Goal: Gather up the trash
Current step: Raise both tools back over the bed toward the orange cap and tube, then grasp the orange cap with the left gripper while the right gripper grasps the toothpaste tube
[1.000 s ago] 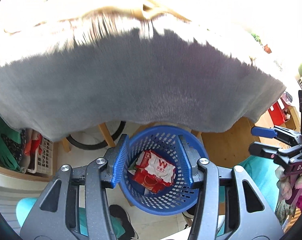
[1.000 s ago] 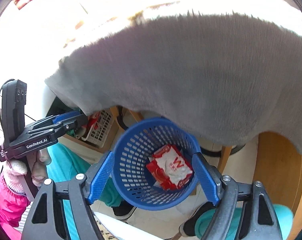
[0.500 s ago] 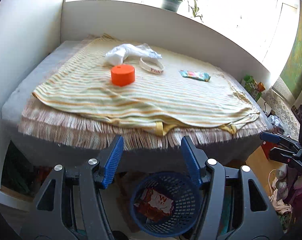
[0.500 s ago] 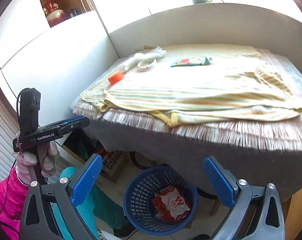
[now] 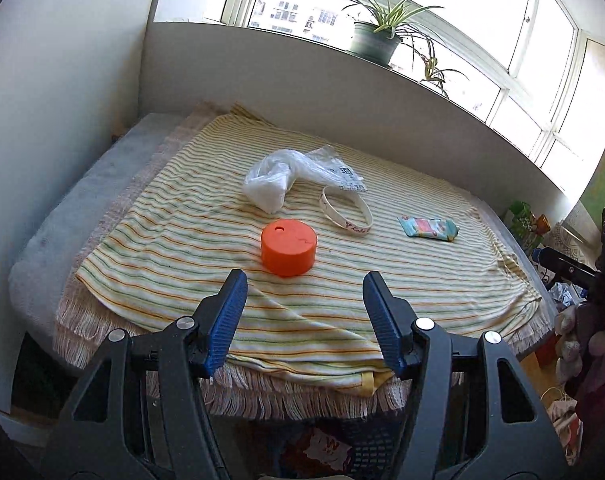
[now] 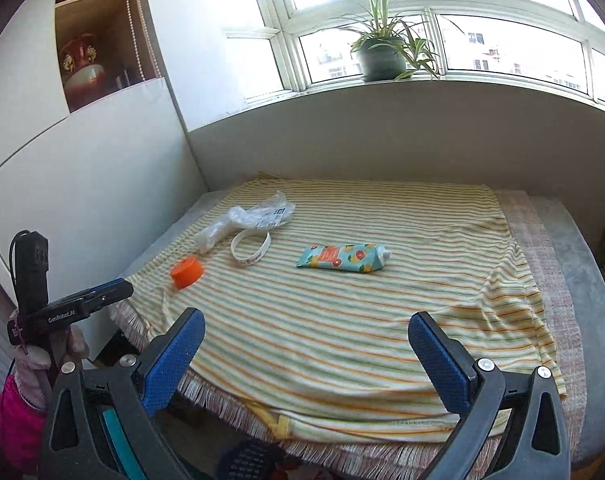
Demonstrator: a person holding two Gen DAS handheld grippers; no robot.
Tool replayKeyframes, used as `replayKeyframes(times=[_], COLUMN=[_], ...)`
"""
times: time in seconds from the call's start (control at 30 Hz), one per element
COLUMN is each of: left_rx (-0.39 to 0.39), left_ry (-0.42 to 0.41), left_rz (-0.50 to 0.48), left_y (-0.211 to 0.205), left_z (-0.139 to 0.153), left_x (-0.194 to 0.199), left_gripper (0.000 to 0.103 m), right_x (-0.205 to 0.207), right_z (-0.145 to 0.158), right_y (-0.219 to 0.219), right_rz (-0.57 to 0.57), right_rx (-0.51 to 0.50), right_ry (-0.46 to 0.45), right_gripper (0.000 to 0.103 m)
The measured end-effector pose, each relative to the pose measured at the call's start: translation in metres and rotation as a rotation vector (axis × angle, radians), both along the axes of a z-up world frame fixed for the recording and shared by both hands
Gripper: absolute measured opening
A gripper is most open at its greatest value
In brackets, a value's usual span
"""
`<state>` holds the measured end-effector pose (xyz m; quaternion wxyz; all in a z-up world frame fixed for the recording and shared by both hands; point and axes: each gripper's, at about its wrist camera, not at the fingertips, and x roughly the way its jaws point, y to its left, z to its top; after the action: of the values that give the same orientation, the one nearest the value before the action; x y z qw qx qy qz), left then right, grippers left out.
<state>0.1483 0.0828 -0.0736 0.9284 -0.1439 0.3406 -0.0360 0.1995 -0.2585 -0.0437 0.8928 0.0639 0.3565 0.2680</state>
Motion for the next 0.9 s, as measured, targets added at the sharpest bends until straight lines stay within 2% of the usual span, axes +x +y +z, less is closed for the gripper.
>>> replayKeyframes(times=[0.13, 0.33, 0.43, 0.53, 0.63, 0.83, 0.9], left_rx=[0.014, 0.015, 0.022, 0.027, 0.034, 0.051, 0.050], left_ry=[0.013, 0.044, 0.054, 0.064, 0.070, 0.078, 0.082], left_rz=[0.002, -0.007, -0.010, -0.014, -0.016, -0.017, -0.018], left_y=[0.001, 0.001, -0.001, -0.003, -0.004, -0.004, -0.004], left_z=[-0.004, -0.015, -0.020, -0.025, -0.029, -0.033, -0.035], left_x=[0.015, 0.036, 0.045, 0.052, 0.058, 0.067, 0.069], left_gripper=[0.062, 0.062, 0.062, 0.062, 0.062, 0.062, 0.062], right_x=[0.031, 0.063, 0.080, 0.093, 0.107, 0.126, 0.131], right_z=[-0.007, -0.022, -0.030, -0.039, -0.050, -0.063, -0.067], right_y=[0.004, 0.016, 0.019, 0.020, 0.021, 0.023, 0.023], right_rz=[-0.035, -0.064, -0.076, -0.103, -0.133, -0.166, -0.171], right_rx=[0.012, -0.015, -0.009, 0.000, 0.002, -0.023, -0.023], right_ry=[0.050, 0.119, 0.157, 0.192, 0.232, 0.261, 0.273], right_gripper=[0.102, 0.095, 0.083, 0.081, 0.071, 0.062, 0.054])
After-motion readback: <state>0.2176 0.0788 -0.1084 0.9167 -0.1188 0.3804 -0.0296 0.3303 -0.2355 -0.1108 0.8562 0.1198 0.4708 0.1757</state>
